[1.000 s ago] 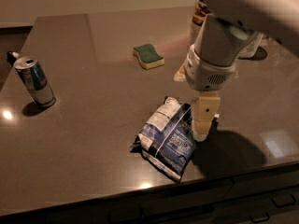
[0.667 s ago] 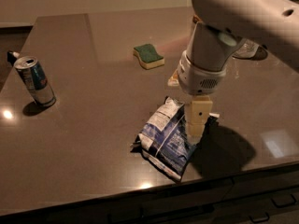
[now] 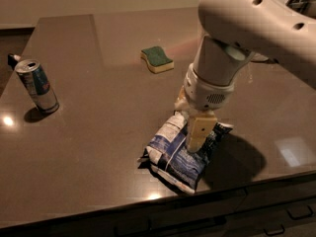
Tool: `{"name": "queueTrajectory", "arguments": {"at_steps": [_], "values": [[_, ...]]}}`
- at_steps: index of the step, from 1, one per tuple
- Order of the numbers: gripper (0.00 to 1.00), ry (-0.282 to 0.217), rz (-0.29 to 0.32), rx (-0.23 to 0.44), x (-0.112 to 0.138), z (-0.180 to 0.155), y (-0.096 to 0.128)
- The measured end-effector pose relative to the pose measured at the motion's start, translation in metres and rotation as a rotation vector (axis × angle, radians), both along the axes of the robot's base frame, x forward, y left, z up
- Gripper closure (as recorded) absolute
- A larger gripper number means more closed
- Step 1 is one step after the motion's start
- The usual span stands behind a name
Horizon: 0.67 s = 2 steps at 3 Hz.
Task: Pick blue chip bag
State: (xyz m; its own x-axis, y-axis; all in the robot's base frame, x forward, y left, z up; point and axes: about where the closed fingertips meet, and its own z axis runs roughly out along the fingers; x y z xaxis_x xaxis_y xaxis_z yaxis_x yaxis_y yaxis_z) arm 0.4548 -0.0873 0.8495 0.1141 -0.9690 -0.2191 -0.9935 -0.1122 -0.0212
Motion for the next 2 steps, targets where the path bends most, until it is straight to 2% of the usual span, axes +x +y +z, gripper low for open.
{"name": "queueTrajectory", "arguments": {"at_steps": [1,2], "values": [[0.53,0.014,-0.022,0.002,-0.004,0.003,-0.006],[0.77,0.022,-0.073,0.019,0.001,0.019,-0.020]]}}
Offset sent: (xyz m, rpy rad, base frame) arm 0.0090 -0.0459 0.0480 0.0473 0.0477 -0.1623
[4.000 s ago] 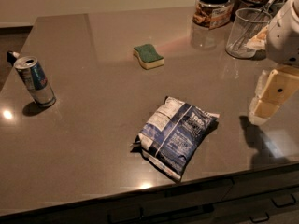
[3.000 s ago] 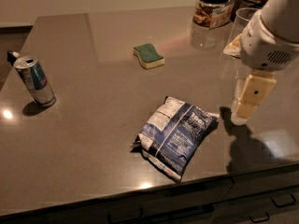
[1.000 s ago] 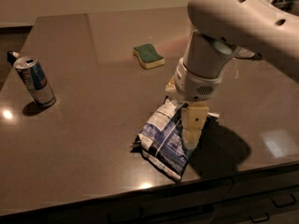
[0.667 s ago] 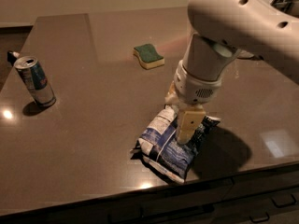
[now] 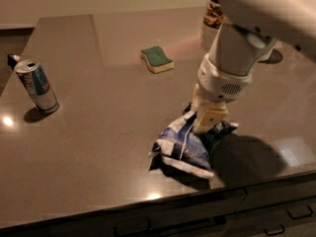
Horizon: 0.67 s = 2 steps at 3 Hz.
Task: Pick blue chip bag
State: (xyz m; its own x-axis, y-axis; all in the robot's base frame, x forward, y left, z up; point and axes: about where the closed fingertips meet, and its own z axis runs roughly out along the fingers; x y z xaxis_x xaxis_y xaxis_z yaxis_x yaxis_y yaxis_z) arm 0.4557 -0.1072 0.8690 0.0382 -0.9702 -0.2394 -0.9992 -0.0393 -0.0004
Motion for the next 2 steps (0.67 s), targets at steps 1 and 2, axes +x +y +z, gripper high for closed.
{"name": "queueTrajectory", "arguments": {"at_steps": [1,2], "values": [[0.98,-0.016,-0.065,0.046,0.007,0.031,-0.019],[1.00,-0.084,-0.131,0.109,0.017,0.084,-0.037]]}}
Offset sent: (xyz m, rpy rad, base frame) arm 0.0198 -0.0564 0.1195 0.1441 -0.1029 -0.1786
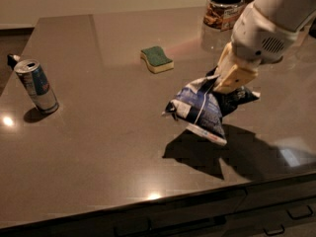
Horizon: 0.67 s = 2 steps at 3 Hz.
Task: Pick blue chip bag
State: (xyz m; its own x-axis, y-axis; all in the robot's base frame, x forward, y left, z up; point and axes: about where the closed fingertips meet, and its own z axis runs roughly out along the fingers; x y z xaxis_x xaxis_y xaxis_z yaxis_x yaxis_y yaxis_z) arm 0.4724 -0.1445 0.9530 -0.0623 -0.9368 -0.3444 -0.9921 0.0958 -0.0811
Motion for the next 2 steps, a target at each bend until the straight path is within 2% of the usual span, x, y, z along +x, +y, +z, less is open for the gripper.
{"name": "queueTrajectory", "arguments": {"at_steps": [1,2], "values": [[1.00,-0.041,-0.027,0.027,0.0026,0.0276,-0.0076],[1.00,-0.058,-0.030,0.033,0.0065,0.0292,-0.0052]]}}
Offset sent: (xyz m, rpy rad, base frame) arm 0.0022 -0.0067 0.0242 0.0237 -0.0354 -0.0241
